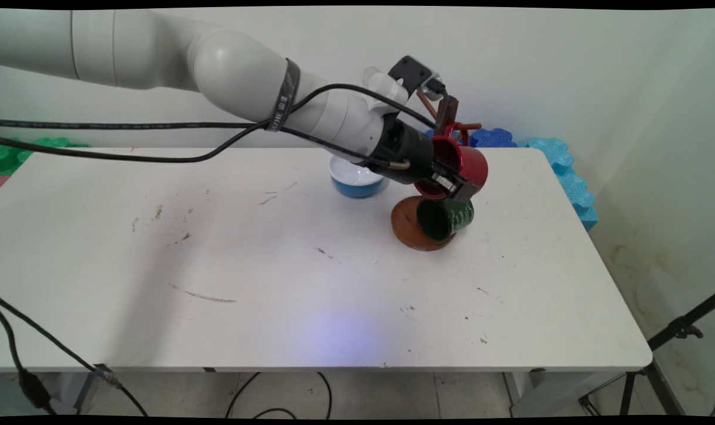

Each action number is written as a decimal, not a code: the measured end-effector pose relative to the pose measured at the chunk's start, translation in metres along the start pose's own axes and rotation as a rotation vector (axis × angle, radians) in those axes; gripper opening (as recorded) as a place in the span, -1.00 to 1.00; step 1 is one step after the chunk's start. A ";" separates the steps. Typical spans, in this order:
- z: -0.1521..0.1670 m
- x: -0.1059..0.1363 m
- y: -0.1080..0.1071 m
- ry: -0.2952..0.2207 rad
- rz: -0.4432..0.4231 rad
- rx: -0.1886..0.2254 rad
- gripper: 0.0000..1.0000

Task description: Place the picked object on the table

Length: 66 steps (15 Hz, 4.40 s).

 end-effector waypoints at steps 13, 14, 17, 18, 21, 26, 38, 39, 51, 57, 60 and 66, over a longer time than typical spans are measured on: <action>-0.013 -0.005 0.005 0.019 0.025 -0.017 -1.00; -0.015 -0.006 0.005 0.021 0.027 -0.018 -1.00; -0.017 -0.005 0.004 0.028 0.031 -0.017 -1.00; -0.018 -0.005 0.003 0.031 0.033 -0.016 -1.00; -0.021 -0.004 0.001 0.042 0.037 -0.016 -1.00; -0.027 0.000 0.000 0.070 0.044 -0.031 -1.00; -0.055 0.009 0.014 0.129 0.059 -0.096 -1.00; -0.057 0.009 0.016 0.131 0.060 -0.101 -1.00; -0.130 0.009 0.019 0.049 0.125 -0.088 -1.00; -0.171 -0.006 0.006 -0.071 0.180 -0.031 -1.00; -0.192 -0.023 -0.007 -0.168 0.219 0.007 -1.00; -0.208 -0.060 -0.039 -0.321 0.336 0.053 -1.00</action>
